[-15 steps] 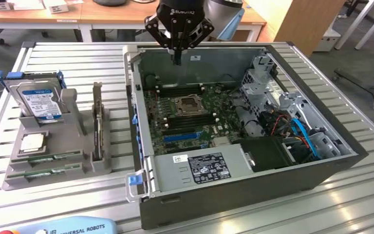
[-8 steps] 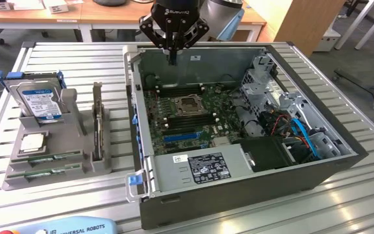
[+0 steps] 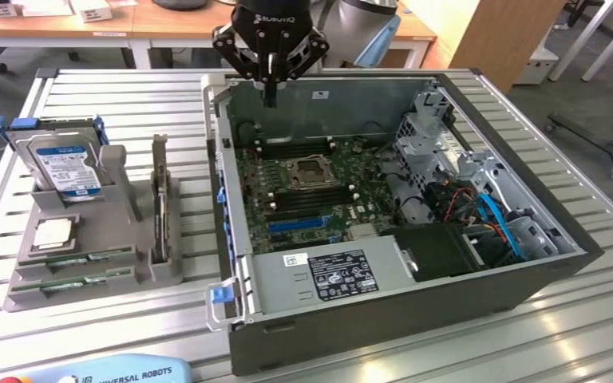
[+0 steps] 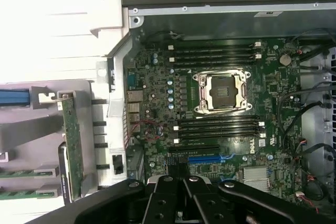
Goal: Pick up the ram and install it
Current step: 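Reach for the ram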
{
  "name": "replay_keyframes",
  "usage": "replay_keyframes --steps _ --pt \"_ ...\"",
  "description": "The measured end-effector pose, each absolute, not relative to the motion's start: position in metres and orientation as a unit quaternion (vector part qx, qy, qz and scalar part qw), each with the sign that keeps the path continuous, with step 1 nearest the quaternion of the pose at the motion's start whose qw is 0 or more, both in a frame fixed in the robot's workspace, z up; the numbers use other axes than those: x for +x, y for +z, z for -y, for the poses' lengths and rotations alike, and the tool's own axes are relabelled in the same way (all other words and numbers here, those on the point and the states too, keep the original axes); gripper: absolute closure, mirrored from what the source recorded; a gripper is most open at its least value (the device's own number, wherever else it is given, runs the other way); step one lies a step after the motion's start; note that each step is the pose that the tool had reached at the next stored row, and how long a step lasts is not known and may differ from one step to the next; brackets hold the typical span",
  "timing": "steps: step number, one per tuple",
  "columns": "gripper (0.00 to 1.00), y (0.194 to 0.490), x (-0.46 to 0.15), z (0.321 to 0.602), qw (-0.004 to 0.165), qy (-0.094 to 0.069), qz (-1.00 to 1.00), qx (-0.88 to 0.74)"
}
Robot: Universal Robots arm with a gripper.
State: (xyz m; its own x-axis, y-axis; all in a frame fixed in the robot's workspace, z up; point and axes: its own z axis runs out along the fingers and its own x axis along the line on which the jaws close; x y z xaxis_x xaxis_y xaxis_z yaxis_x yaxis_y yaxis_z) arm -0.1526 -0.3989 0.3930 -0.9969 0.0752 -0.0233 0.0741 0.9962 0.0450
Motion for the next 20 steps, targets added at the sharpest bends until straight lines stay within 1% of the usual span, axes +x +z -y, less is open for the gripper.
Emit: replay_keyframes --steps 20 --pt "0.90 0.392 -0.191 0.399 0.012 0.022 -0.999 0.037"
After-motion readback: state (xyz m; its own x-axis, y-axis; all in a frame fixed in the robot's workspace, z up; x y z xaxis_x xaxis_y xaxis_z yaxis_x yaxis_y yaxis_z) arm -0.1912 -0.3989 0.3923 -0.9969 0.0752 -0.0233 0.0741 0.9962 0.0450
